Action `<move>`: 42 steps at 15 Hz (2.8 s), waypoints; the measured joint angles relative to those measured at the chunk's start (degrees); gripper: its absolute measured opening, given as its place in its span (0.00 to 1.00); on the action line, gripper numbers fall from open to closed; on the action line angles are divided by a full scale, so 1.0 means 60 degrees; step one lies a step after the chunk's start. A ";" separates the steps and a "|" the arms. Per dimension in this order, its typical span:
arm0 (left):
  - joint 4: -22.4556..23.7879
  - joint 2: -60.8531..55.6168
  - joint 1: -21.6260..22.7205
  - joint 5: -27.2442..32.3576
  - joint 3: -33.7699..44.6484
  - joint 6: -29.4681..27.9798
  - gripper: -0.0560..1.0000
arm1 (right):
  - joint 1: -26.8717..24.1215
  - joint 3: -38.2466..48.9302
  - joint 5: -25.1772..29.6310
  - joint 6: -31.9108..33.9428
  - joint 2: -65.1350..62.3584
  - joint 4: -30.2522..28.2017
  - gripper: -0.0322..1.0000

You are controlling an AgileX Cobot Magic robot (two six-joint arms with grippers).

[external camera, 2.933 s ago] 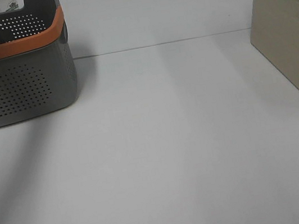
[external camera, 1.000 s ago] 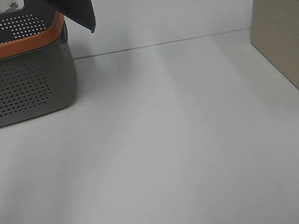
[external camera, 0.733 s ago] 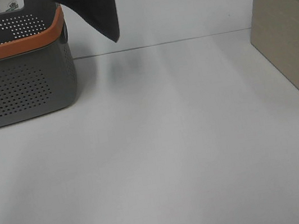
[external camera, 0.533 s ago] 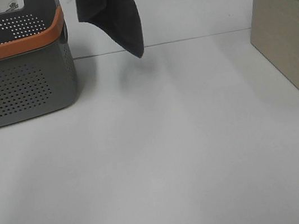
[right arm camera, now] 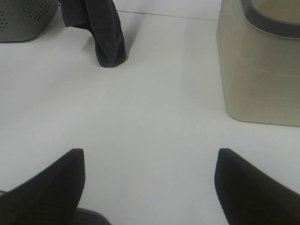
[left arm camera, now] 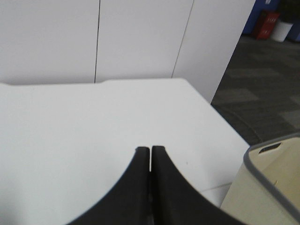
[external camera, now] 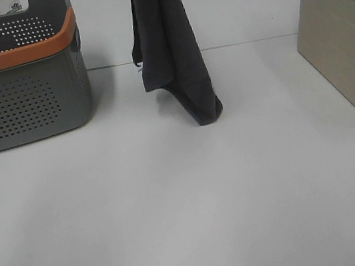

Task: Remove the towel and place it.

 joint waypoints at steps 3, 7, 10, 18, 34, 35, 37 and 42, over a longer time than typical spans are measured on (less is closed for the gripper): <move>-0.0506 0.0000 0.0000 0.1022 0.0554 0.0563 0.05 | 0.0000 0.0000 -0.0010 0.0000 0.0000 -0.0010 0.76; -0.1681 0.0000 0.0000 0.2024 0.0879 0.1853 0.05 | 0.0000 0.0000 -0.0038 0.0010 0.0000 0.0401 0.76; -0.2225 -0.0048 -0.0048 0.3228 0.0898 0.2960 0.05 | 0.0000 0.0000 -0.0181 0.0019 0.0000 0.0764 0.75; -0.2320 -0.1738 -0.0773 0.1709 0.3228 0.3447 0.05 | 0.0000 0.0000 -0.0181 0.0019 0.0000 0.0812 0.75; -0.3915 -0.2884 -0.0917 0.0888 0.6112 0.4985 0.05 | 0.0000 -0.0048 -0.0344 -0.1614 0.1222 0.2531 0.75; -0.3925 -0.2884 -0.0917 0.0888 0.6226 0.4985 0.05 | 0.0000 -0.0057 -0.0907 -0.2005 0.1728 0.3438 0.75; -0.3925 -0.2884 -0.0917 0.0688 0.6283 0.4985 0.05 | 0.0000 -0.0067 -0.2445 -0.4708 0.3696 0.6293 0.71; -0.3944 -0.2884 -0.0917 0.0267 0.6226 0.4985 0.05 | 0.0000 -0.0067 -0.2445 -0.8890 0.6704 0.8919 0.65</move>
